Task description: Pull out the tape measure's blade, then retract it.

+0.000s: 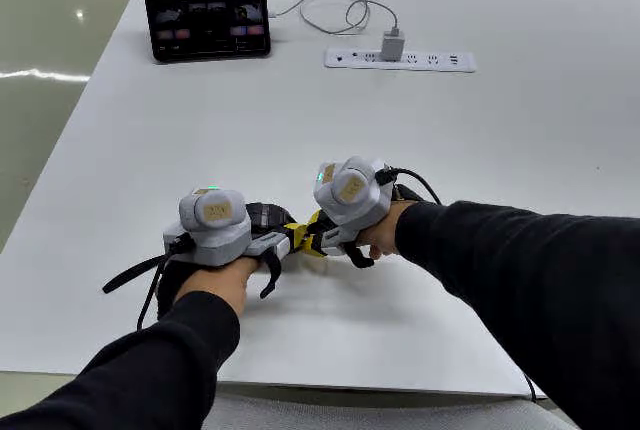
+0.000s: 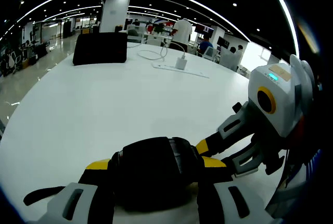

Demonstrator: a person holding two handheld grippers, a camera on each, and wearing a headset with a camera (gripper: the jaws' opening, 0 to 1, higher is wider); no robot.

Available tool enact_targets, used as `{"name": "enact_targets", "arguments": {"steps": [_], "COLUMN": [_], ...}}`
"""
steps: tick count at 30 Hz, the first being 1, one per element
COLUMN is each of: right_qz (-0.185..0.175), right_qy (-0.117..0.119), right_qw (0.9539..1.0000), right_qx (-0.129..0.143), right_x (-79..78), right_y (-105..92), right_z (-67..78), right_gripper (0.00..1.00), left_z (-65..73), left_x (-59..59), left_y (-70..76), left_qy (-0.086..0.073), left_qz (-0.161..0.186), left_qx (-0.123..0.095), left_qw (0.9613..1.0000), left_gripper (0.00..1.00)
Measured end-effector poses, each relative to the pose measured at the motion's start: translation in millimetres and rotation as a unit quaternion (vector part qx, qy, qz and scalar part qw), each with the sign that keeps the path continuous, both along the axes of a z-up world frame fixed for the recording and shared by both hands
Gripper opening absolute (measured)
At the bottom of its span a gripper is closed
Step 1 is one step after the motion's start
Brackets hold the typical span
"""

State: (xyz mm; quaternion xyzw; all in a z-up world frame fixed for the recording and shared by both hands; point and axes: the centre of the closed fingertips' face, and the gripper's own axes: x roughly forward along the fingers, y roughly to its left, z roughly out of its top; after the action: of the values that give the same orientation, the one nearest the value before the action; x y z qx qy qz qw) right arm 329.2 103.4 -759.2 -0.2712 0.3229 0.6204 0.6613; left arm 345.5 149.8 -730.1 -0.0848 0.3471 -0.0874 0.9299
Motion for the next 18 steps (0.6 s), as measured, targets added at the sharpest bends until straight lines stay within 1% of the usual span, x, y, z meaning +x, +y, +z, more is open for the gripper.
{"name": "enact_targets", "arguments": {"steps": [18], "right_qz": [-0.004], "right_qy": [0.003], "right_qw": [1.0000], "right_qx": [0.000], "right_x": [-0.2], "right_y": [-0.6], "right_z": [0.6], "right_gripper": [0.11], "left_z": [-1.2], "left_x": [0.1], "left_y": [-0.3], "left_qy": [0.001], "left_qz": [-0.001], "left_qx": [-0.001], "left_qw": [1.0000], "left_gripper": [0.60]}}
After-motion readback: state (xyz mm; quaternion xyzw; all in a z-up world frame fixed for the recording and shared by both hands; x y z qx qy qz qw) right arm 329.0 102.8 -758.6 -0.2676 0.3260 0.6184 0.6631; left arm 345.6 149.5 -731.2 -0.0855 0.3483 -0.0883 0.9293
